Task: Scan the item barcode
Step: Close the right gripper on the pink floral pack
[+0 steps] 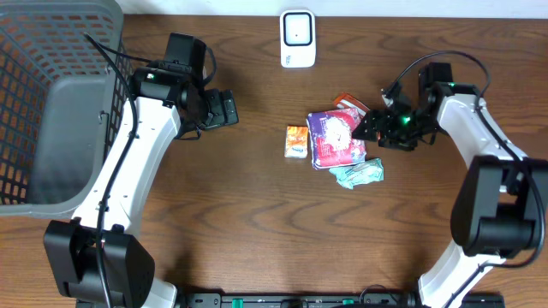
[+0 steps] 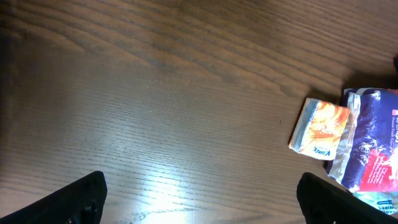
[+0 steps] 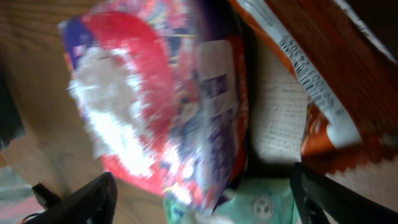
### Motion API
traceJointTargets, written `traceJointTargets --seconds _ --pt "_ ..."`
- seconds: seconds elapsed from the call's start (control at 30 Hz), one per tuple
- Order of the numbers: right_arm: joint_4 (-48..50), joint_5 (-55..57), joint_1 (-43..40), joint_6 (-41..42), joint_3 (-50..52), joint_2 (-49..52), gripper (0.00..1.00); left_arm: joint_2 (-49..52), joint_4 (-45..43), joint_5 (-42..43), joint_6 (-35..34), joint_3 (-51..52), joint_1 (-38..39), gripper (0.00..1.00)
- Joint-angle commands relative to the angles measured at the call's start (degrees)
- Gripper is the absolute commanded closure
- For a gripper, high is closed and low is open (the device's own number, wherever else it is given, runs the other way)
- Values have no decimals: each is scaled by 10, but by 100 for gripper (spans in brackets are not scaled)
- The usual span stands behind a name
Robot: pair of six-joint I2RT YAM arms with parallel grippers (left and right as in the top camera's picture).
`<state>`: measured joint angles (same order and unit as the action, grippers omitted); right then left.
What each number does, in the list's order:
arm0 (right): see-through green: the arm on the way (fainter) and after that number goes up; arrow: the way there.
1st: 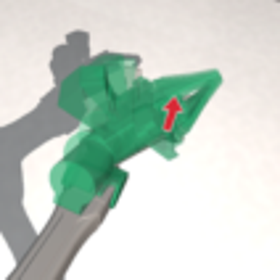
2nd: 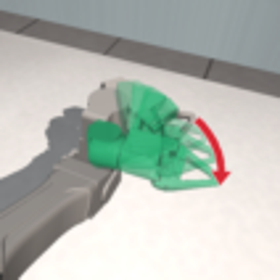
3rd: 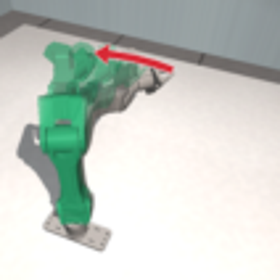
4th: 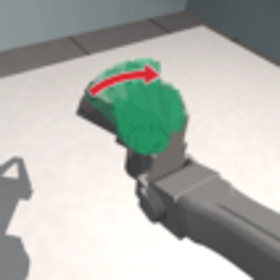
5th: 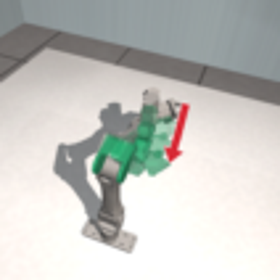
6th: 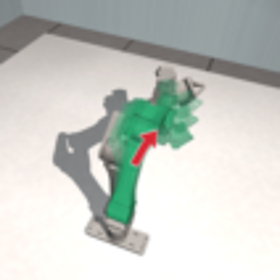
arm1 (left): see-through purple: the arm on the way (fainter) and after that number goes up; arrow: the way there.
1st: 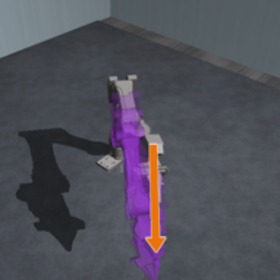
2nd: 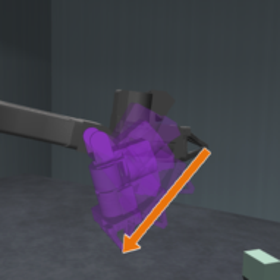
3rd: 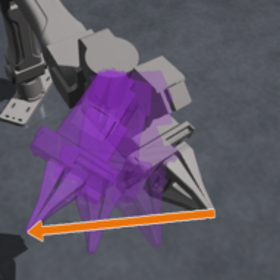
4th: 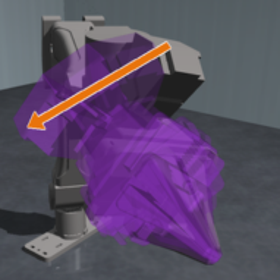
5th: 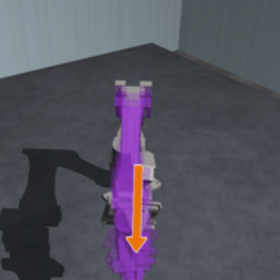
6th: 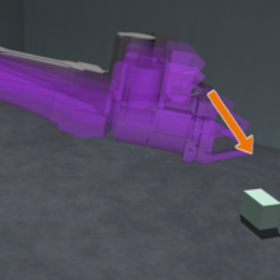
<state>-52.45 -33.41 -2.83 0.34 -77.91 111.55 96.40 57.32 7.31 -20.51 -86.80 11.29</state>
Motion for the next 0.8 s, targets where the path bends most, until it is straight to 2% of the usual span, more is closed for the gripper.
traceJointTargets --seconds 0.0,0.1,0.23,0.27,0.33,0.47,0.57,0.77 --pt "13 -19 -1 -7 -11 30 14 3 3 -5 10 4 -1 2" --pt "32 -53 2 -9 -11 56 23 3 3 -5 10 4 -1 2" --pt "65 -73 10 -9 -10 94 29 3 3 -5 10 4 -1 2" --pt "72 -73 12 -9 -10 104 35 3 3 -5 10 4 -1 2" --pt "83 -73 13 -9 -10 119 53 3 3 -5 10 4 -1 2" --pt "105 -90 13 -8 -11 119 64 3 3 -5 10 4 -1 2" --pt "112 -108 11 2 -16 107 99 3 3 -5 10 4 -1 2" --pt "92 -16 5 9 -42 38 99 3 3 -5 10 4 -1 2"
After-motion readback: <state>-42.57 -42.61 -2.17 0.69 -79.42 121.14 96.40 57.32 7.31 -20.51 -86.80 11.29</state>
